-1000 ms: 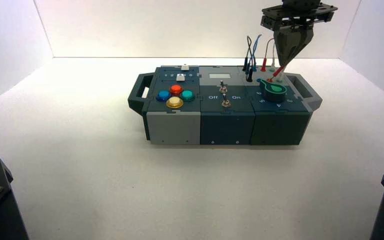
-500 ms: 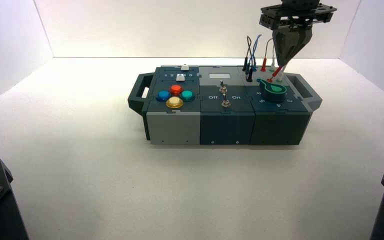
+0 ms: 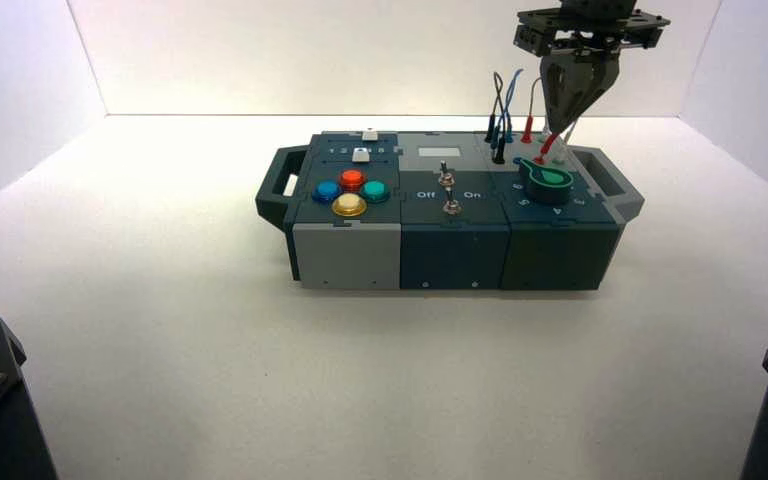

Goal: Insert the red wire.

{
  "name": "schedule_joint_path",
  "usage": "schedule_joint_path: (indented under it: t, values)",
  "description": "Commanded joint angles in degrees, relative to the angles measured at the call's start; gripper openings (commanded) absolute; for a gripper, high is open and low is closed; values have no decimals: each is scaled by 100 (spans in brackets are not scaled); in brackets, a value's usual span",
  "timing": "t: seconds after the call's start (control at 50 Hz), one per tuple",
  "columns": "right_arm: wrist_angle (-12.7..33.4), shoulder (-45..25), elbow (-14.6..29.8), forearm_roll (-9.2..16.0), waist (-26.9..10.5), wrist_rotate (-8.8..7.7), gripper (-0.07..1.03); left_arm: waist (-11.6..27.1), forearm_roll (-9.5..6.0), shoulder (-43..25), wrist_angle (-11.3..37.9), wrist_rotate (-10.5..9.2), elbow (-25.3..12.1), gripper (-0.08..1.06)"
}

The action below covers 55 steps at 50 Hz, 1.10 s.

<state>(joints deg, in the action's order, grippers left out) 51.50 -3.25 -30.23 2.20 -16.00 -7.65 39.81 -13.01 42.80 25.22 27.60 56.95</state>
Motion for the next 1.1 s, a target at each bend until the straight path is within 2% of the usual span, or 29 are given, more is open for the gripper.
schedule_joint_path:
  t: [0.02,0.66,1.1]
  values:
    - [-9,88,79,44,-26,-9,-2,18,9,9,-62,35,-62,-3]
    - [-44,-18,70,97,-123,-9,-2,18,9,26,-62,35,-70,-3]
    - [-97,-167,62,35,-123,-18,-2,18,9,53,-62,35,-62,-3]
